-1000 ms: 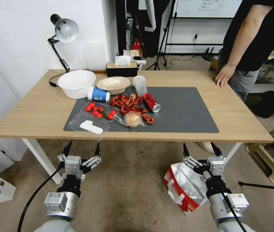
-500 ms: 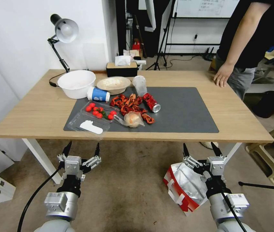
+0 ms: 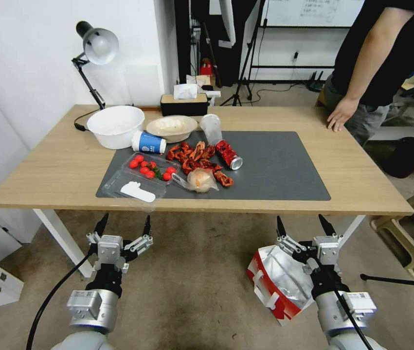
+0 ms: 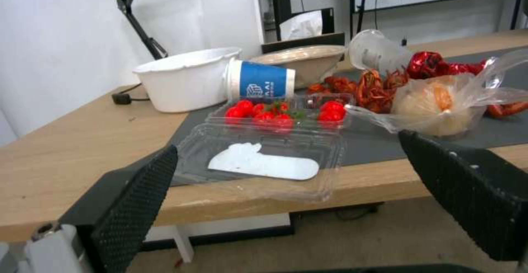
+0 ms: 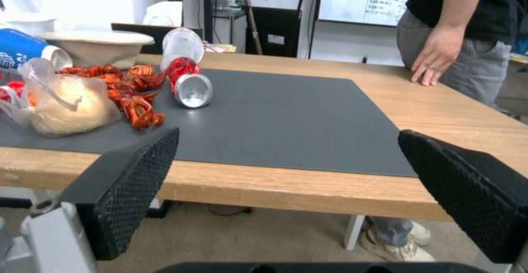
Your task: Pick up the food delivery bag from the floor and place it on the table.
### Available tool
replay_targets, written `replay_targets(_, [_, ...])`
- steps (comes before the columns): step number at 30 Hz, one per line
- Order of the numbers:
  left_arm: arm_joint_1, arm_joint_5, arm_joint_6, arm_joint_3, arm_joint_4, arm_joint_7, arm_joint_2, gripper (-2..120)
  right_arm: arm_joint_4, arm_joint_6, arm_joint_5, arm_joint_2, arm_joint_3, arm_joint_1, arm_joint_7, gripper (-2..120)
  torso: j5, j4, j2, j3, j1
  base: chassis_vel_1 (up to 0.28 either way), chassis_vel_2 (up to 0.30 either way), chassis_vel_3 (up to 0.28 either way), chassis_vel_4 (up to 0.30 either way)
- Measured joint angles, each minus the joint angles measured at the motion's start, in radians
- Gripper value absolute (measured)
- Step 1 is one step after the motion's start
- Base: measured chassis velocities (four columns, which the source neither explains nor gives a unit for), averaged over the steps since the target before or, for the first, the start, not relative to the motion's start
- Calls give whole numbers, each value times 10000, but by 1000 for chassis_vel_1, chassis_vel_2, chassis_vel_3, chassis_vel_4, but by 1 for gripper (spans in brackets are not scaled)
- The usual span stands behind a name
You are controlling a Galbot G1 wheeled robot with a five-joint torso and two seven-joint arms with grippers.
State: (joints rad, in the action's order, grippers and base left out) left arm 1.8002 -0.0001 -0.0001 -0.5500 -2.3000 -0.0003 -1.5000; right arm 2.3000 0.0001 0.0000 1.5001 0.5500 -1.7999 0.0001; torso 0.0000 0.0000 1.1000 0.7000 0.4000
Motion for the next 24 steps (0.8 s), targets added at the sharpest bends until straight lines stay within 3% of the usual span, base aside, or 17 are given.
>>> replay_targets(5, [466, -488, 611, 312, -508, -585, -273, 100, 168, -520, 264, -92, 117, -87, -184, 100, -1, -2, 0, 0, 0, 0, 0, 0, 0])
replay_targets(7, [1224, -1283, 1641, 830, -1381, -1544, -741, 100, 500, -1401, 707, -253, 324, -235, -528, 100, 4, 1, 0, 0, 0, 0, 0, 0, 0])
replay_targets(8, [1224, -1283, 1641, 830, -1381, -1544, -741, 100, 500, -1401, 707, -253, 324, -235, -528, 100, 4, 1, 0, 0, 0, 0, 0, 0, 0])
replay_targets(11, [1712, -1964, 2268, 1167, -1934, -2287, -1077, 100, 942, -2572, 1296, -463, 595, -428, -989, 100, 2, 2, 2, -1, -1, 0, 0, 0, 0])
replay_targets(15, [1724, -2059, 2145, 1205, -1932, -2351, -1103, 100, 1175, -3276, 1982, -707, 926, -438, -1330, 100, 1, 1, 1, 0, 0, 0, 0, 0, 0])
replay_targets(21, [1648, -2091, 1923, 1136, -1779, -2305, -1101, 100, 1175, -3296, 2068, -759, 980, -434, -1378, 100, 1, 0, 1, 0, 0, 0, 0, 0, 0])
replay_targets(22, [1620, -2088, 1507, 1054, -1627, -2130, -1098, 100, 1175, -3274, 2068, -762, 981, -434, -1378, 100, 1, 0, 1, -1, 0, 0, 0, 0, 0])
replay_targets(24, [1619, -2088, 1476, 1048, -1617, -2116, -1097, 100, 1175, -3270, 2068, -762, 981, -434, -1378, 100, 1, 0, 1, 0, -1, 0, 0, 0, 0])
